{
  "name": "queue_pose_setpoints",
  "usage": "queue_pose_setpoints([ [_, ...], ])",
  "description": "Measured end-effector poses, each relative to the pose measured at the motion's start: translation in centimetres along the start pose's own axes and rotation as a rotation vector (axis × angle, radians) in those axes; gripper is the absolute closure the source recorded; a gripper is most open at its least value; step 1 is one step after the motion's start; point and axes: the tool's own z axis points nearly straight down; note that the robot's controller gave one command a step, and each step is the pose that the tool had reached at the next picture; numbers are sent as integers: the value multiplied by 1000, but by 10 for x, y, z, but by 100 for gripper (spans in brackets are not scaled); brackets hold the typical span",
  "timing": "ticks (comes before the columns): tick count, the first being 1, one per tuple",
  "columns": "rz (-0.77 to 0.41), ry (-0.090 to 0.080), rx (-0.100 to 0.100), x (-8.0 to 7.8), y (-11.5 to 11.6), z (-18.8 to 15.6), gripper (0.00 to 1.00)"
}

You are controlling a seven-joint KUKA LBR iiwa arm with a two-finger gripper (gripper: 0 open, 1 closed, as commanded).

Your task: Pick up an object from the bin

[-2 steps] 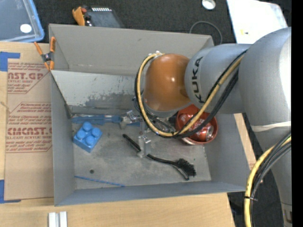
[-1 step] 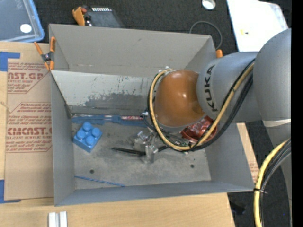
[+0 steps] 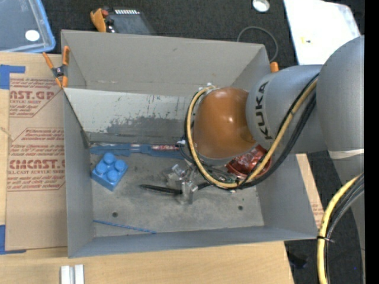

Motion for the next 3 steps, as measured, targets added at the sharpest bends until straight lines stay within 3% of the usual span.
queue_pose_setpoints([
  [1,-9,7,-5,25,2,-62,100],
  [2,14,8,-6,39,-3,-101,100],
  [3,-190,7,-11,49,-61,-132,100],
])
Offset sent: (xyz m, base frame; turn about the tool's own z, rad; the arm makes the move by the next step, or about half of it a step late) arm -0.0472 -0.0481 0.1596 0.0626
